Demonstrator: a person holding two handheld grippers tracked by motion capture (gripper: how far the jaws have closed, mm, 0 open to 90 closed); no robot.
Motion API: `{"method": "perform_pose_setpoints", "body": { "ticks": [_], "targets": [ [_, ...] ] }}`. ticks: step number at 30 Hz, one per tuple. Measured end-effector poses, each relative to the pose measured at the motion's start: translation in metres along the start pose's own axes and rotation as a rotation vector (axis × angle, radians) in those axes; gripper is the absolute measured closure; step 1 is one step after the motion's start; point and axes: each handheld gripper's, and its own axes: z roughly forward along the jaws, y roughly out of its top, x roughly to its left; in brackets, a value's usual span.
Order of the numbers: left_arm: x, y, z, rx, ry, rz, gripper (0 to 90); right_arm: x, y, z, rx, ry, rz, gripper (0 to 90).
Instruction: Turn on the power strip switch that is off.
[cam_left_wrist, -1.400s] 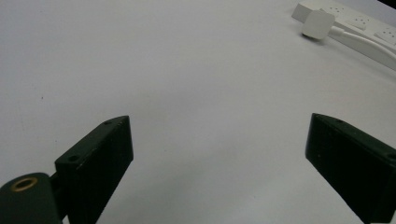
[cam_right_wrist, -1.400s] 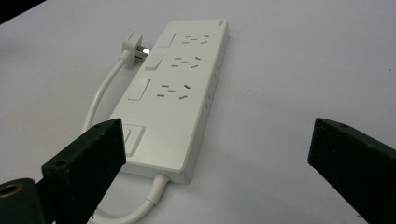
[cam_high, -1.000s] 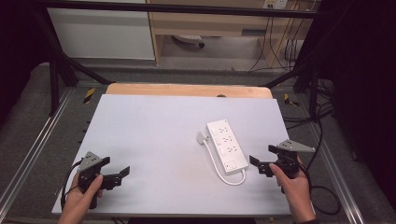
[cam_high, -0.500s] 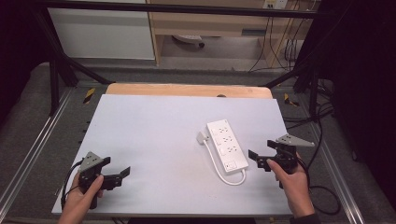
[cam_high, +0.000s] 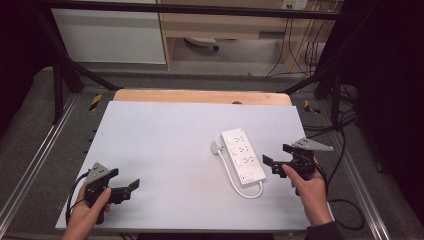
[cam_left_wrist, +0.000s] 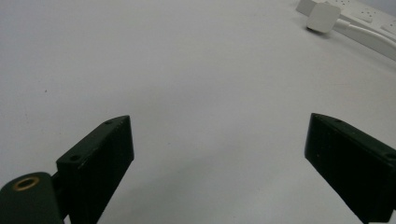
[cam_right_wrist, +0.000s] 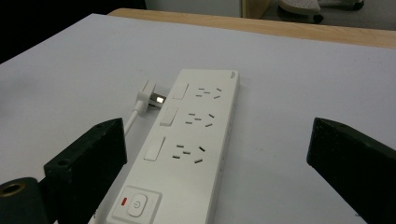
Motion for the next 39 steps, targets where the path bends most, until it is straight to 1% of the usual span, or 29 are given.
{"method": "perform_pose_setpoints", "body": {
  "ticks": [4, 8, 14, 21, 31, 39],
  "targets": [
    [0.000, 0.000, 0.000, -0.001, 0.000, 0.002, 8.1, 0.003, 0.004, 0.005, -0.006, -0.005, -0.015, 5.3],
    [0.000, 0.000, -0.001, -0.007, 0.004, 0.001, 8.1, 0.008, 0.008, 0.010, -0.017, -0.028, -0.041, 5.5],
    [0.000, 0.000, 0.000, -0.003, 0.000, 0.005, 8.1, 0.011, 0.010, 0.017, -0.029, -0.040, -0.036, 6.4],
    [-0.001, 0.000, 0.000, -0.001, 0.004, 0.011, 8.1, 0.017, 0.012, 0.024, -0.021, -0.025, -0.054, 6.0],
    [-0.001, 0.000, 0.000, 0.001, 0.003, 0.012, 8.1, 0.018, 0.013, 0.030, -0.029, -0.019, -0.042, 7.5],
    [0.000, 0.000, -0.001, 0.000, 0.004, 0.008, 8.1, 0.022, 0.012, 0.037, -0.026, -0.002, -0.032, 9.8]
  ]
}}
